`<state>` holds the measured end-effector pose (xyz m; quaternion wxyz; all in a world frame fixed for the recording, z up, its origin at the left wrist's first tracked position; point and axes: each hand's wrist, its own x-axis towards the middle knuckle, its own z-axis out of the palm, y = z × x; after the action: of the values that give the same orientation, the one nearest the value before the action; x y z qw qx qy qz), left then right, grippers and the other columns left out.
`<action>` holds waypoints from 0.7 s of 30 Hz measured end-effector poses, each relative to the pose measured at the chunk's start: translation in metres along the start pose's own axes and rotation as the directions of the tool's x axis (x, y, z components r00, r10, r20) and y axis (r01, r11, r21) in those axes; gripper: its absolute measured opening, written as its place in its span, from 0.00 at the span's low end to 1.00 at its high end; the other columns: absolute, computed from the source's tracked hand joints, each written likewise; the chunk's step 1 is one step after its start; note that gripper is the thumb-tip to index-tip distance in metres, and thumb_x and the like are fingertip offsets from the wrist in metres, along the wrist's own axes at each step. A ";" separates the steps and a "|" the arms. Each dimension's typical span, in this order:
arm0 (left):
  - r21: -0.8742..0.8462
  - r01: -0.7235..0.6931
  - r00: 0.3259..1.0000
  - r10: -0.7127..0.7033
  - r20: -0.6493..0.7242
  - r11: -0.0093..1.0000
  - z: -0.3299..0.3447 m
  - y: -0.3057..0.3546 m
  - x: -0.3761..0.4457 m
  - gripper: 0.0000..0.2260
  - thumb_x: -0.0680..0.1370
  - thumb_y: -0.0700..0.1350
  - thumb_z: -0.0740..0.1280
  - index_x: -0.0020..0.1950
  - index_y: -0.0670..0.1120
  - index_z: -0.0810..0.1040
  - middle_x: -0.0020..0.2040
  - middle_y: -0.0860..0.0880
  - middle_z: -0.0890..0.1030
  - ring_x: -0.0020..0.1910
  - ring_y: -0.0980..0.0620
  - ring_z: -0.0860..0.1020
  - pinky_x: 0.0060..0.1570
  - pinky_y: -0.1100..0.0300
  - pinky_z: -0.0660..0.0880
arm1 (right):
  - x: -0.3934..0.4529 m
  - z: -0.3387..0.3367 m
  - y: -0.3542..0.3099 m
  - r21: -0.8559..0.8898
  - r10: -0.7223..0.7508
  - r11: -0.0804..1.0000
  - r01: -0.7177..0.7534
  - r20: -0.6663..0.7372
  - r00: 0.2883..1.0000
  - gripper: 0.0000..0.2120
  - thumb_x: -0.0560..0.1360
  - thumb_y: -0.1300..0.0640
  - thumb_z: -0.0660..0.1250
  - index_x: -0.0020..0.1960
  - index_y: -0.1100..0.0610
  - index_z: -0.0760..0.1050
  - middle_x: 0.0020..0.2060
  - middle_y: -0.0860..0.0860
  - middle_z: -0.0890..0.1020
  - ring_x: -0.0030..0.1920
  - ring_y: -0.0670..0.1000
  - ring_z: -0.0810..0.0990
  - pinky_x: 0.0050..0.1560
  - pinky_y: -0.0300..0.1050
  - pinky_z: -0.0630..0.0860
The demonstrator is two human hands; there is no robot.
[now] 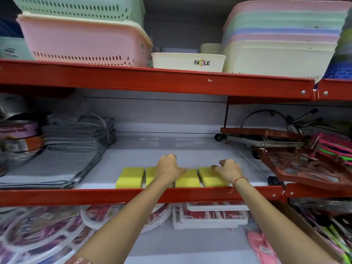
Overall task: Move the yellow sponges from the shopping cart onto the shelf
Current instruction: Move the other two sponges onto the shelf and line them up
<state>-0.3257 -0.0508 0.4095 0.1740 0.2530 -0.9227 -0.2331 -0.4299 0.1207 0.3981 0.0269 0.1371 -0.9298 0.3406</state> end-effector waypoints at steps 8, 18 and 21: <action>0.164 -0.185 0.982 0.178 0.056 0.969 -0.045 -0.076 0.012 0.29 0.82 0.56 0.51 0.79 0.44 0.49 0.81 0.47 0.47 0.80 0.49 0.43 0.78 0.48 0.43 | -0.017 0.047 -0.084 -0.210 -0.454 0.846 0.491 0.198 0.868 0.31 0.82 0.44 0.46 0.79 0.56 0.42 0.79 0.51 0.42 0.79 0.50 0.37 0.78 0.50 0.38; 0.290 -0.246 0.930 0.141 0.340 0.925 -0.054 -0.149 0.014 0.26 0.83 0.51 0.45 0.79 0.43 0.44 0.80 0.48 0.43 0.79 0.52 0.39 0.78 0.51 0.41 | -0.036 0.116 -0.130 -0.257 -0.397 0.775 0.578 0.514 0.760 0.28 0.83 0.48 0.45 0.79 0.59 0.45 0.80 0.52 0.45 0.79 0.50 0.41 0.79 0.49 0.42; 0.268 -0.241 0.930 0.143 0.339 0.933 -0.044 -0.147 0.010 0.26 0.83 0.52 0.45 0.79 0.43 0.46 0.81 0.47 0.45 0.79 0.51 0.40 0.78 0.50 0.40 | -0.041 0.118 -0.127 -0.258 -0.370 0.781 0.569 0.543 0.754 0.28 0.83 0.49 0.44 0.79 0.60 0.47 0.79 0.54 0.47 0.79 0.51 0.43 0.79 0.49 0.44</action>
<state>-0.2575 -0.1831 0.3723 0.0062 0.1440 -0.9838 -0.1068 -0.3506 -0.0382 0.3810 -0.0810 0.4397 -0.8911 0.0775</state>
